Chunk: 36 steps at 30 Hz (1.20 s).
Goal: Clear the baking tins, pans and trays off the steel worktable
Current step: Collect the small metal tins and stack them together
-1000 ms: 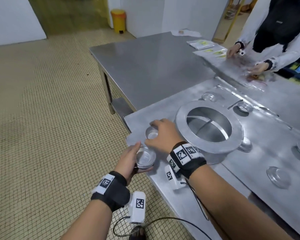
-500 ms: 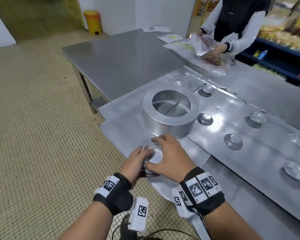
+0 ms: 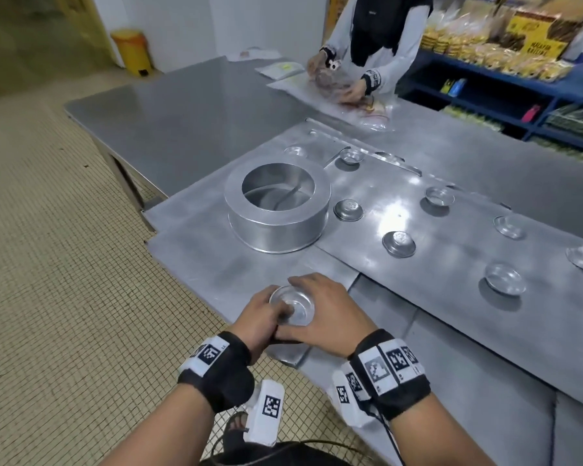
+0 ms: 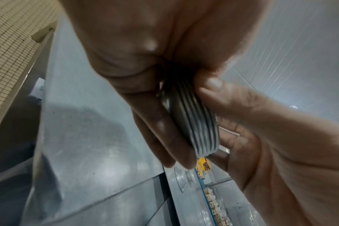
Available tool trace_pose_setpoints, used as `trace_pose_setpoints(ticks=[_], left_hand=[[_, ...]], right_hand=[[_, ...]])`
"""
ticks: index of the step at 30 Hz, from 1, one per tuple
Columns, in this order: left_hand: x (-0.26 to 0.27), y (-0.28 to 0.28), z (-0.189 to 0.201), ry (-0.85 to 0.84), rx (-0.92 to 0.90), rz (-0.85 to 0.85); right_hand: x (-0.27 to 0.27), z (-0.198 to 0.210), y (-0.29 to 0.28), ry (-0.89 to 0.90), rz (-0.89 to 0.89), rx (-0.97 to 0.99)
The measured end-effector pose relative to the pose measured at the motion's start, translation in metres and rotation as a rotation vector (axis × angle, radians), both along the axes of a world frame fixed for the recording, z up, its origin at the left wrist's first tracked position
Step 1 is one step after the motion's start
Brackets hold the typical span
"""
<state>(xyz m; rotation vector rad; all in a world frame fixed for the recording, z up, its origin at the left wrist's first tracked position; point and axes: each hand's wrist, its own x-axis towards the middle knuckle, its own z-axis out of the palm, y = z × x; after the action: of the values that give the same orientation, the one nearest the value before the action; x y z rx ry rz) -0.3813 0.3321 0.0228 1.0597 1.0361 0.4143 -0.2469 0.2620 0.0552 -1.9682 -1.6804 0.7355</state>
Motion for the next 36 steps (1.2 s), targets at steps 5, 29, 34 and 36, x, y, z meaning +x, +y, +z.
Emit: trace_pose_setpoints(ticks=[5, 29, 34, 36], left_hand=[[0.019, -0.005, 0.001, -0.045, -0.06, -0.01], [0.076, -0.011, -0.004, -0.114, -0.19, -0.054], [0.074, -0.013, -0.005, -0.115, -0.195, -0.051], [0.074, -0.014, -0.006, -0.112, -0.194, -0.059]], right_hand=[[0.047, -0.004, -0.01, 0.155, 0.08, -0.031], [0.261, -0.085, 0.087, -0.462, -0.484, -0.439], [0.254, -0.085, 0.077, -0.398, -0.523, -0.38], [0.249, -0.078, 0.069, -0.33, -0.544, -0.348]])
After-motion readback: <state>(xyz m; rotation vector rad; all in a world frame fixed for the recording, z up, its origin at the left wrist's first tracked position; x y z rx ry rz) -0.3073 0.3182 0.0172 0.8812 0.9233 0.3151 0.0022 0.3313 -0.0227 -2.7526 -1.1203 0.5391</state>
